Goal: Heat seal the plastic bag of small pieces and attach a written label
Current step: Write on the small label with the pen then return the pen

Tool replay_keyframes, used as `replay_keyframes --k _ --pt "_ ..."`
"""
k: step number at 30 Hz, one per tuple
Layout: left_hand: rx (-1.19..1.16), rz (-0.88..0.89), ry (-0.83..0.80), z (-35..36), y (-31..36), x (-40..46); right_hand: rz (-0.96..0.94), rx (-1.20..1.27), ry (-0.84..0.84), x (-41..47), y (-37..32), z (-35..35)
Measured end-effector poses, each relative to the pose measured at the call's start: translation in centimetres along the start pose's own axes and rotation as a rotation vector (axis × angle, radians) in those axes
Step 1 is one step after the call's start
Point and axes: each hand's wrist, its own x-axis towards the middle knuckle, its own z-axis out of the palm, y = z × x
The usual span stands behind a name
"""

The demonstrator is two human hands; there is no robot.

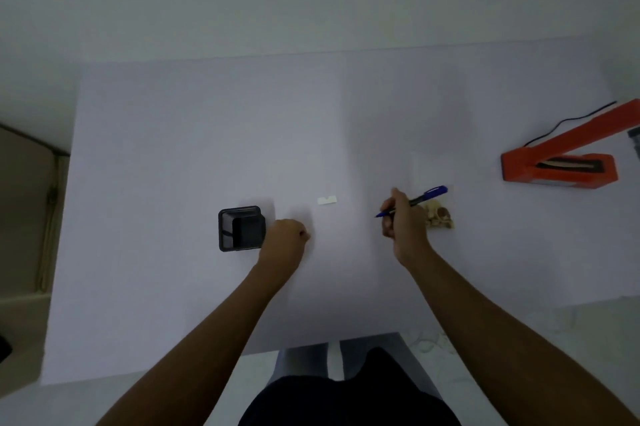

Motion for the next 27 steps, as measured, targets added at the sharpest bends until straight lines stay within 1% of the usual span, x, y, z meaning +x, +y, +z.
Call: replay_keyframes --k 2,4,7,15,20,23,25,27 --pt "0.149 -0.002 0.041 0.9 -0.3 1.1 -0.004 -0.012 -0.039 -0.6 1.3 0.6" --pt "0.214 -0.026 0.032 1.4 -0.7 1.7 -0.007 -0.025 -0.075 -1.0 2.6 0.7" --pt "0.204 -0.046 0.034 2.0 -1.4 2.2 -0.005 -0.059 -0.112 -1.1 3.7 0.5" --pt "0.133 -0.070 0.092 2.8 -1.6 2.0 0.010 -0.090 -0.126 0.2 3.4 0.7" --pt "0.174 -0.080 0.074 2.5 -0.9 2.1 -0.026 -0.111 -0.154 1.1 2.6 0.8" --pt "0.177 -0.034 0.136 2.3 0.1 2.4 -0.041 -0.104 -0.169 1.6 2.3 0.6" --pt "0.139 0.037 0.204 2.2 1.0 3.2 -0.040 -0.096 -0.174 2.0 2.2 0.5" --pt "0.090 0.115 0.230 2.2 2.1 4.6 -0.045 -0.093 -0.177 2.3 2.1 0.5"
